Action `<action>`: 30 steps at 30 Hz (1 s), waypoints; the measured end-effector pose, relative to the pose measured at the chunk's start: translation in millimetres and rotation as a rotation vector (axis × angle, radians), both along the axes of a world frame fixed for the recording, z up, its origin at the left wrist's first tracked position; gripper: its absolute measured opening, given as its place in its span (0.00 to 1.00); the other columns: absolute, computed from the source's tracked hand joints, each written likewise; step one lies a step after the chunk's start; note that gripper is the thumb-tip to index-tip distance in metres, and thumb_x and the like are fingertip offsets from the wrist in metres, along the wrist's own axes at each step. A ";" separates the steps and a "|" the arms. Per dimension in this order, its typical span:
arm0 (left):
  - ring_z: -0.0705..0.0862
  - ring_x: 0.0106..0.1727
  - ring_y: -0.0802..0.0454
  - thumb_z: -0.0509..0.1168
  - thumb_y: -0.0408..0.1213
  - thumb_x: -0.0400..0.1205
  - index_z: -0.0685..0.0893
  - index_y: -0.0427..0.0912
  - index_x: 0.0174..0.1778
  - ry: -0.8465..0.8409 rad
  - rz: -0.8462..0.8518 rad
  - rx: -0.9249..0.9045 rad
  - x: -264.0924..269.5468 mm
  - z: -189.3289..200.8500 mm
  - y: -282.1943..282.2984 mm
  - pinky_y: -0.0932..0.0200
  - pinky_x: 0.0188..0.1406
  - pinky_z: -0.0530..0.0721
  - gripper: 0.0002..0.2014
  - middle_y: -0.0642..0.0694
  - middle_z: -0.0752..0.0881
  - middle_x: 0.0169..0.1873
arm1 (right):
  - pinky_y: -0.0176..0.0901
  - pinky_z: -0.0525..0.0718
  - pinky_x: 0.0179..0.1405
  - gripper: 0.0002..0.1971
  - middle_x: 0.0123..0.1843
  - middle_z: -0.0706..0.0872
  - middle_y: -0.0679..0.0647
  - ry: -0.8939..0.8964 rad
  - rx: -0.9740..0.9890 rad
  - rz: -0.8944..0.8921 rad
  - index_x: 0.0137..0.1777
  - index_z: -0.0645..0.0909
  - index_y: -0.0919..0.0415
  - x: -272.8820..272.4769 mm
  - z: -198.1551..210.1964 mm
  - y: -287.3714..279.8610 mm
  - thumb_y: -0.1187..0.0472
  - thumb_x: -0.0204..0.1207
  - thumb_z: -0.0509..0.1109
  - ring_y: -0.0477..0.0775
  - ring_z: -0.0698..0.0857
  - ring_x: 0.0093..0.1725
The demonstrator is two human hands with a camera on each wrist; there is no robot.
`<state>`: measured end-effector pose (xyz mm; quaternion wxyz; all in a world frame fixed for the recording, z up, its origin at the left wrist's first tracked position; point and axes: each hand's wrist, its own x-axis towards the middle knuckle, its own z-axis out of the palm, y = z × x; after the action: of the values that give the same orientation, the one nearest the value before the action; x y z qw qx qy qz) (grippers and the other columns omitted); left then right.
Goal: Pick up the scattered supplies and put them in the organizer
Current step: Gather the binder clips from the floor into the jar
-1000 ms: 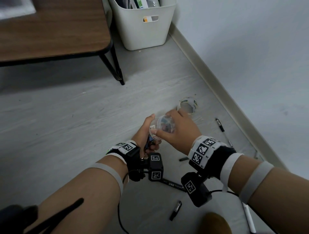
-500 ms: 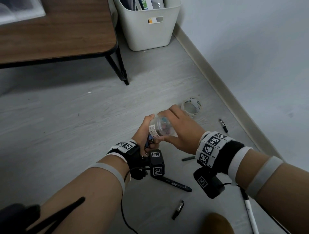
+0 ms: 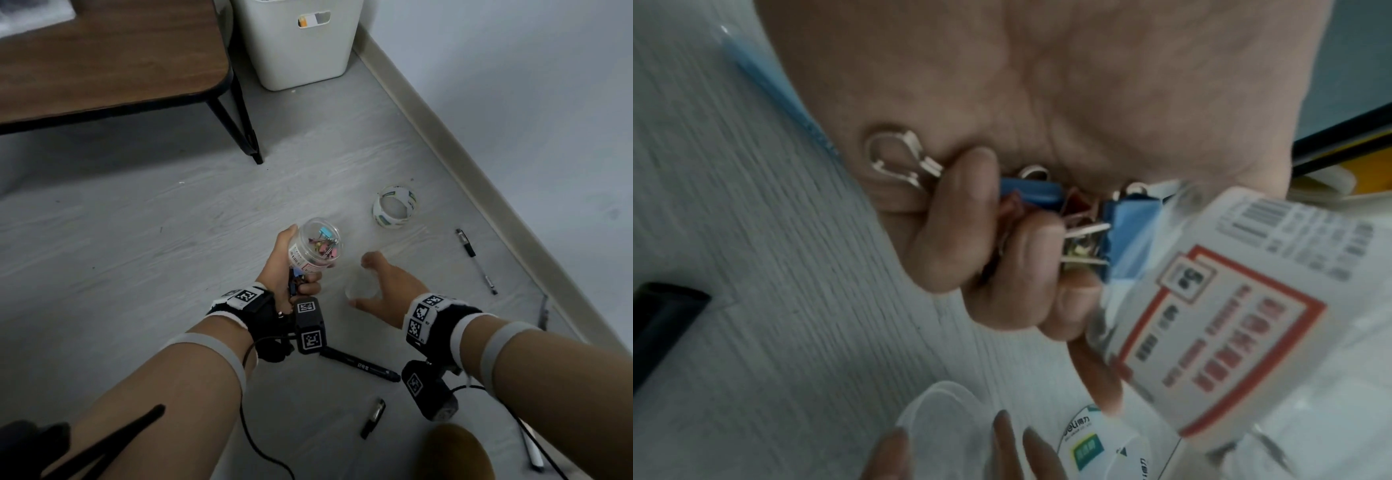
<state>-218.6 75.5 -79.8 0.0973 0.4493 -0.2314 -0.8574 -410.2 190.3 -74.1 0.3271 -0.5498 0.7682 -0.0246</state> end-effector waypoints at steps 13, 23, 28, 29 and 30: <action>0.67 0.15 0.57 0.49 0.72 0.82 0.85 0.37 0.50 0.091 -0.076 0.066 -11.1 19.9 12.1 0.70 0.12 0.65 0.39 0.49 0.77 0.18 | 0.40 0.80 0.68 0.46 0.69 0.79 0.44 -0.557 -0.365 -0.071 0.76 0.66 0.51 33.0 44.8 -33.4 0.44 0.60 0.84 0.39 0.80 0.67; 0.65 0.19 0.55 0.60 0.51 0.86 0.72 0.44 0.31 0.003 0.415 -0.039 -14.1 15.7 -16.0 0.65 0.18 0.57 0.20 0.49 0.71 0.23 | 0.45 0.86 0.55 0.33 0.57 0.84 0.44 -0.323 -0.329 -0.179 0.63 0.73 0.48 24.1 32.5 -31.8 0.48 0.59 0.84 0.46 0.86 0.52; 0.66 0.24 0.53 0.57 0.45 0.87 0.73 0.43 0.29 0.247 0.468 -0.035 -34.0 46.0 -24.3 0.60 0.27 0.61 0.19 0.48 0.72 0.25 | 0.40 0.78 0.46 0.32 0.57 0.85 0.50 -0.258 -0.198 -0.126 0.64 0.72 0.51 34.7 16.9 -31.6 0.47 0.61 0.82 0.53 0.86 0.51; 0.68 0.25 0.53 0.57 0.44 0.87 0.74 0.43 0.29 0.253 0.457 -0.051 -38.0 49.2 -22.9 0.59 0.28 0.63 0.20 0.48 0.73 0.25 | 0.40 0.77 0.45 0.31 0.56 0.85 0.50 -0.259 -0.205 -0.132 0.63 0.73 0.52 37.8 16.5 -33.2 0.48 0.63 0.81 0.53 0.86 0.50; 0.69 0.26 0.52 0.58 0.44 0.87 0.75 0.43 0.28 0.253 0.445 -0.068 -41.2 50.4 -21.1 0.58 0.30 0.65 0.20 0.47 0.74 0.26 | 0.41 0.79 0.46 0.29 0.57 0.86 0.51 -0.272 -0.217 -0.144 0.63 0.73 0.53 40.6 17.5 -34.7 0.48 0.64 0.79 0.53 0.86 0.49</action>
<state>-259.8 54.4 -29.4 0.3270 0.3747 -0.1416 -0.8559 -369.6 155.6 -56.6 0.3642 -0.5172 0.7469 -0.2049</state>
